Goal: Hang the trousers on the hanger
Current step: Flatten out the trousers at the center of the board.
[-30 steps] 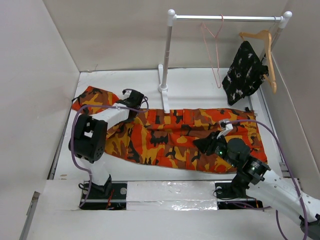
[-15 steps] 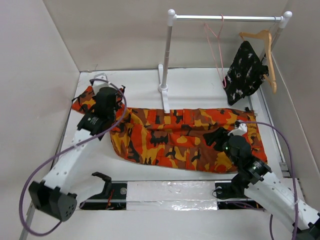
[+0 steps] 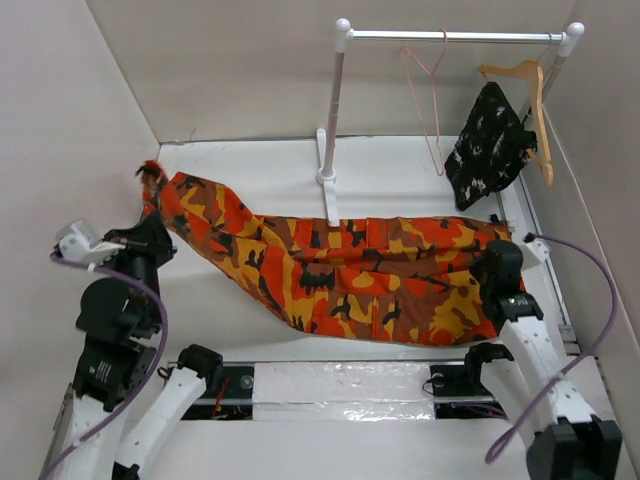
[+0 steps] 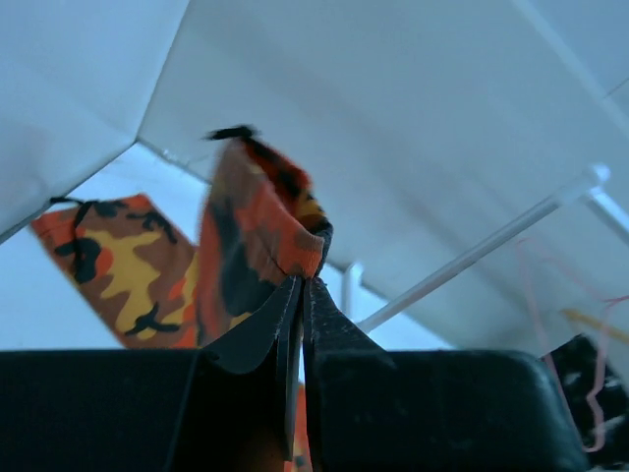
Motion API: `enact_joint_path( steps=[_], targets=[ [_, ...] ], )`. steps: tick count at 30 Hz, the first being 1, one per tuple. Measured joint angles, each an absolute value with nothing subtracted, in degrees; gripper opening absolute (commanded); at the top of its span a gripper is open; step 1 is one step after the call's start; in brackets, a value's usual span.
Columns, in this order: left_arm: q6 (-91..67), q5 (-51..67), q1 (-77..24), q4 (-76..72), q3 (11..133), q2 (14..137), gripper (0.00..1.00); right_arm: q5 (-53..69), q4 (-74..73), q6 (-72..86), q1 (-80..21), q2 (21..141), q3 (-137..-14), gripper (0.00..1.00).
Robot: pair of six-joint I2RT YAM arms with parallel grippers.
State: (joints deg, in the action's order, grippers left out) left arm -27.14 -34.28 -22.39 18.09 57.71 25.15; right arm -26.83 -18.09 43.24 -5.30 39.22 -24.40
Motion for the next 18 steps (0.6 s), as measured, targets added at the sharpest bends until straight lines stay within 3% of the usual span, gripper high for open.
enact_joint_path(
  steps=[1, 3, 5, 8, 13, 16, 18],
  targets=[
    [-27.3, -34.0, -22.4, 17.4, 57.3, 23.2, 0.00, -25.0, -16.7, 42.7, -0.8, 41.6, -24.5, 0.68],
    [-27.4, -32.7, -22.4, 15.5, 55.9, 20.3, 0.00, -21.2, -13.7, 41.4, 6.7, 45.8, -24.6, 0.90],
    [-27.3, -30.9, -22.4, 14.7, 53.7, 18.7, 0.00, -16.8, -11.5, 40.8, 17.2, 53.3, -24.8, 0.95],
    [-26.8, -27.0, -22.4, 14.7, 50.8, 17.8, 0.00, -12.3, -10.0, 40.9, 25.5, 61.9, -25.6, 0.97],
    [-25.5, -21.4, -22.4, 14.8, 49.1, 16.0, 0.00, -11.3, -11.3, 40.1, 27.2, 73.3, -34.3, 0.98],
    [-25.4, -18.9, -22.4, 14.5, 49.1, 14.3, 0.00, -10.0, -12.7, 38.5, 27.2, 80.6, -42.9, 0.83],
    [-25.2, -17.8, -22.4, 14.3, 49.1, 13.7, 0.00, -8.9, -13.7, 36.3, 27.0, 87.1, -49.3, 0.78]
  ],
)
